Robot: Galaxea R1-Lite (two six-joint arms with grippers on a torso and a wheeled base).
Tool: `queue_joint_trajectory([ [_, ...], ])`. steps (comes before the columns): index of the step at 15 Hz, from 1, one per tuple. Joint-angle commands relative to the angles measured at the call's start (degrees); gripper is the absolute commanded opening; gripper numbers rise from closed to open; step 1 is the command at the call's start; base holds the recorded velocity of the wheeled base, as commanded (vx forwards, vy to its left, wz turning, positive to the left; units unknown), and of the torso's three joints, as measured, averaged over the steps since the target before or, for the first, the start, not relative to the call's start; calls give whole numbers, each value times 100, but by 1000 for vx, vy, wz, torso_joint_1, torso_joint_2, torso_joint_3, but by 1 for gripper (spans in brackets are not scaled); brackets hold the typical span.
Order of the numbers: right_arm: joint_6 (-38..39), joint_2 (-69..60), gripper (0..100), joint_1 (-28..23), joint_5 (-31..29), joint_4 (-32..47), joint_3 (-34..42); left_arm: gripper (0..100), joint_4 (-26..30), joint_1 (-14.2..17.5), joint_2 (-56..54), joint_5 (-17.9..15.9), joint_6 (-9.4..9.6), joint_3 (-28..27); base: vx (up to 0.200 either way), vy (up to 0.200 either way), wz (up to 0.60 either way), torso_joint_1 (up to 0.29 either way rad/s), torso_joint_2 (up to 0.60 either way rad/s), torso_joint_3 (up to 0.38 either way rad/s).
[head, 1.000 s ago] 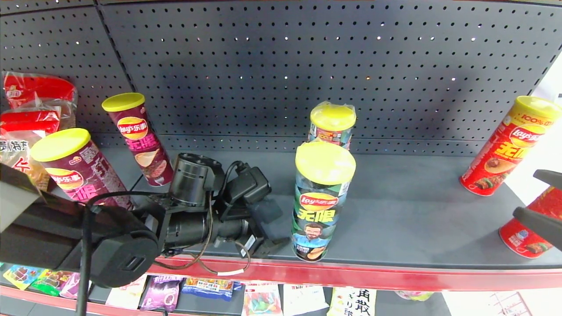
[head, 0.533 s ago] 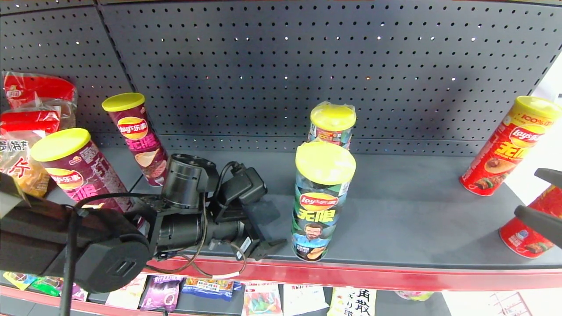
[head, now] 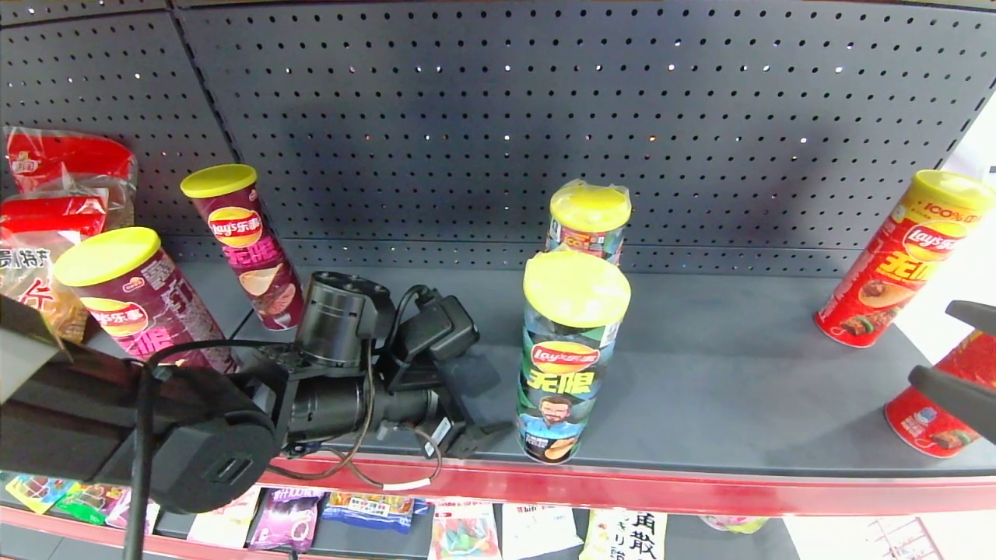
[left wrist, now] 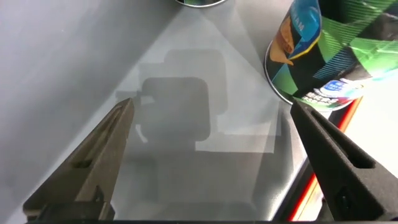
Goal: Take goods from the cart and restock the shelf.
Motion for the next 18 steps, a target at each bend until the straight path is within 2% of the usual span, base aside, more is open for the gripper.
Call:
queue_joint_trajectory([
  [1,-3,9,100,2,4,-3,9,100,-3,-10,30,1,-1,-9,0,0,0,0,0,0],
  [18,-3,9,100,2,4,-3,9,100,-3,-62,118,10,-1,-132,0,0,0,0,0,0],
])
